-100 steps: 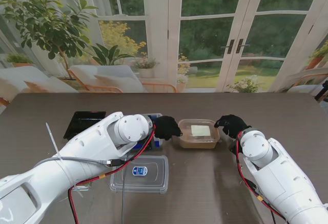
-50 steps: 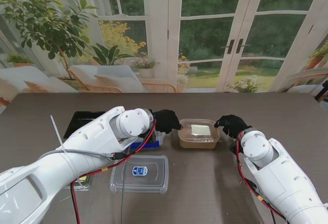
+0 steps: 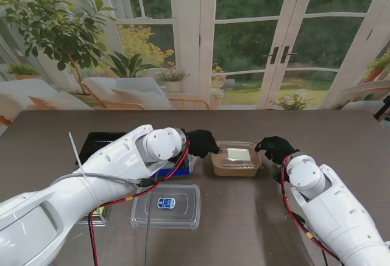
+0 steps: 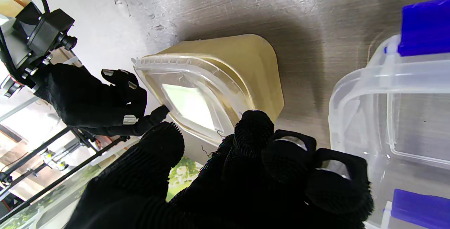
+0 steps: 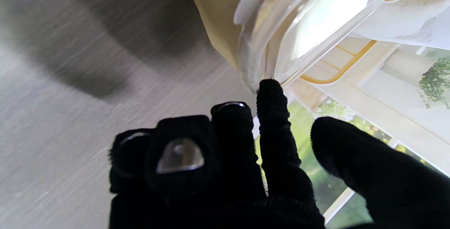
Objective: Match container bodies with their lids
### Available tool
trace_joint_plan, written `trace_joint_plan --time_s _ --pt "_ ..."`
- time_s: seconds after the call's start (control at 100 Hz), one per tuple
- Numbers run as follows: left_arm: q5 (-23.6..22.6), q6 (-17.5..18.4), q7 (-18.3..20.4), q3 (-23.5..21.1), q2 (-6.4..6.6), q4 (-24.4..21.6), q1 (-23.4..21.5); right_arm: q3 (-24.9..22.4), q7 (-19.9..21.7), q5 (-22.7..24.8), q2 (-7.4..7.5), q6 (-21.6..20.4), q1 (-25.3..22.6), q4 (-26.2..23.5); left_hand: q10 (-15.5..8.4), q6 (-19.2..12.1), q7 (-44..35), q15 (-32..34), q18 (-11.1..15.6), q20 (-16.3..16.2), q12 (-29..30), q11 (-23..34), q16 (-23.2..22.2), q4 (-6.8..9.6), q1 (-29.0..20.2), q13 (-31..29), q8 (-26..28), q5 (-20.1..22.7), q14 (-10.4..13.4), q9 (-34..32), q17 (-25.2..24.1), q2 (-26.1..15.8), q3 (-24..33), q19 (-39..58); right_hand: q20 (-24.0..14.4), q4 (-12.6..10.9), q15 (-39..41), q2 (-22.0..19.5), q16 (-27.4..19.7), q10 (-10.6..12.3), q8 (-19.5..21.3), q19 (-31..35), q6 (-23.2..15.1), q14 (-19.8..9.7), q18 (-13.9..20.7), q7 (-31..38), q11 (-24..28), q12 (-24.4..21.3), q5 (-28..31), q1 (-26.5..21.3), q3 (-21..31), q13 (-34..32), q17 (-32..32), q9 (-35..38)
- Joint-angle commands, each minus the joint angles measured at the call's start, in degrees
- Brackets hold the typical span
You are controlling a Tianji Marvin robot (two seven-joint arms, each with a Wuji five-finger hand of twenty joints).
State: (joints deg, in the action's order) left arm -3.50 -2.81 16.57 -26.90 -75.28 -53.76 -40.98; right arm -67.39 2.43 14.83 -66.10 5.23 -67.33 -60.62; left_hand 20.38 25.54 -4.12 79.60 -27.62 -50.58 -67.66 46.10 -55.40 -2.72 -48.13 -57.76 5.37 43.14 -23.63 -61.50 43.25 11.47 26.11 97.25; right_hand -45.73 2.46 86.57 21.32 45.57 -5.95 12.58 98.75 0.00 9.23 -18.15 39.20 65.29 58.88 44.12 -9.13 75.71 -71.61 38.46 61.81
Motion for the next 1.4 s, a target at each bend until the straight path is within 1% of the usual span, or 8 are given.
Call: trace_joint_plan --time_s 0.0,0.16,0.61,0.84,1.18,1.2,1.29,1.39 --pt "0.10 0.03 1.67 0.16 -0.64 0.27 0.38 0.31 1.18 0.07 -0.41 -0.08 -0.60 0.36 1.71 1.14 0.21 1.12 0.46 0.57 0.02 0.20 0.02 -1.52 0.80 -1.59 -0.27 0.26 -0.83 0.08 1.55 -1.45 0.88 2.74 -1.27 0.64 0.69 0.03 -0.02 -0.16 -0.19 -1.15 1.48 3.39 -1.29 -1.90 1.01 -0.31 0.21 0.51 0.18 0.65 0.63 0.10" --pt "-1.05 0.06 2.66 1.47 -0.56 0.78 1.31 0.26 1.22 0.12 -0.39 0.02 -0.70 0.26 1.34 1.60 0.05 2.58 0.89 0.70 -0.25 0.92 -0.05 -1.53 0.86 -3.15 -0.21 0.70 -0.01 -0.71 3.54 -1.56 0.72 4.33 -1.27 0.64 0.66 0.05 -0.02 -0.17 -0.20 -1.16 1.42 3.43 -1.29 -1.92 1.01 -0.30 0.19 0.50 0.15 0.73 0.62 0.10" --pt "-0.97 0.35 4.13 3.13 -1.15 2.49 1.87 0.38 1.23 -0.11 -0.43 -0.04 -0.87 0.26 1.40 2.45 0.26 2.84 1.13 1.60 -0.26 0.96 0.38 -1.52 0.83 -3.30 -0.27 0.19 0.06 -0.81 3.71 -1.74 0.55 4.92 -1.31 0.63 0.61 0.04 0.02 -0.21 -0.20 -1.23 1.43 3.47 -1.26 -1.92 1.00 -0.30 0.23 0.48 0.19 0.86 0.44 0.06" --pt "-0.94 -0.72 5.33 3.44 -0.62 1.57 1.99 0.44 1.12 -0.18 -0.47 -0.01 -0.87 0.33 1.38 3.18 0.32 3.06 1.01 1.90 -0.28 1.13 0.52 -1.53 0.78 -3.75 -0.29 0.01 0.07 -1.24 4.17 -1.95 0.23 5.30 -1.32 0.64 0.61 0.04 0.03 -0.21 -0.19 -1.23 1.51 3.46 -1.26 -1.92 0.98 -0.30 0.18 0.49 0.17 0.85 0.44 0.00" --pt "-1.36 -1.80 7.07 4.75 -0.34 1.43 2.58 0.44 1.14 -0.36 -0.50 -0.08 -0.91 0.44 1.13 4.26 0.42 4.04 1.11 2.45 -0.61 1.90 0.67 -1.51 0.37 -4.84 -0.34 -0.37 0.50 -2.12 5.51 -2.24 -0.43 6.47 -1.33 0.65 0.59 -0.02 0.05 -0.19 -0.19 -1.27 1.47 3.56 -1.24 -1.91 0.96 -0.31 0.15 0.46 0.12 0.92 0.38 -0.05" --pt "-1.41 -2.00 7.22 4.79 -0.19 1.08 2.60 0.44 1.13 -0.39 -0.51 -0.09 -0.92 0.45 1.08 4.37 0.46 4.07 1.12 2.49 -0.63 1.93 0.68 -1.50 0.32 -4.83 -0.35 -0.44 0.51 -2.15 5.54 -2.28 -0.44 6.52 -1.33 0.65 0.59 0.02 0.06 -0.22 -0.18 -1.27 1.53 3.61 -1.24 -1.90 0.96 -0.31 0.18 0.46 0.12 0.95 0.38 -0.05" --pt "-1.79 -4.14 8.44 4.47 1.42 -2.55 2.40 0.43 1.11 -0.46 -0.53 -0.13 -0.92 0.51 1.05 4.60 0.48 4.21 1.21 2.64 -0.69 2.01 0.73 -1.50 0.18 -4.95 -0.36 -0.51 0.61 -2.20 5.59 -2.34 -0.52 6.65 -1.33 0.65 0.57 0.00 0.06 -0.23 -0.19 -1.27 1.51 3.54 -1.24 -1.90 0.97 -0.32 0.16 0.45 0.12 0.99 0.38 -0.04" --pt "-1.75 -5.13 9.13 4.46 1.90 -3.64 2.38 0.38 1.07 -0.51 -0.54 -0.16 -0.95 0.58 1.18 4.76 0.44 4.27 1.18 2.81 -0.73 2.05 0.82 -1.52 -0.03 -5.02 -0.35 -0.44 0.46 -2.33 5.60 -2.37 -0.64 6.77 -1.34 0.66 0.58 -0.01 0.06 -0.17 -0.17 -1.28 1.42 3.48 -1.24 -1.88 0.98 -0.32 0.18 0.47 0.08 0.98 0.38 -0.03"
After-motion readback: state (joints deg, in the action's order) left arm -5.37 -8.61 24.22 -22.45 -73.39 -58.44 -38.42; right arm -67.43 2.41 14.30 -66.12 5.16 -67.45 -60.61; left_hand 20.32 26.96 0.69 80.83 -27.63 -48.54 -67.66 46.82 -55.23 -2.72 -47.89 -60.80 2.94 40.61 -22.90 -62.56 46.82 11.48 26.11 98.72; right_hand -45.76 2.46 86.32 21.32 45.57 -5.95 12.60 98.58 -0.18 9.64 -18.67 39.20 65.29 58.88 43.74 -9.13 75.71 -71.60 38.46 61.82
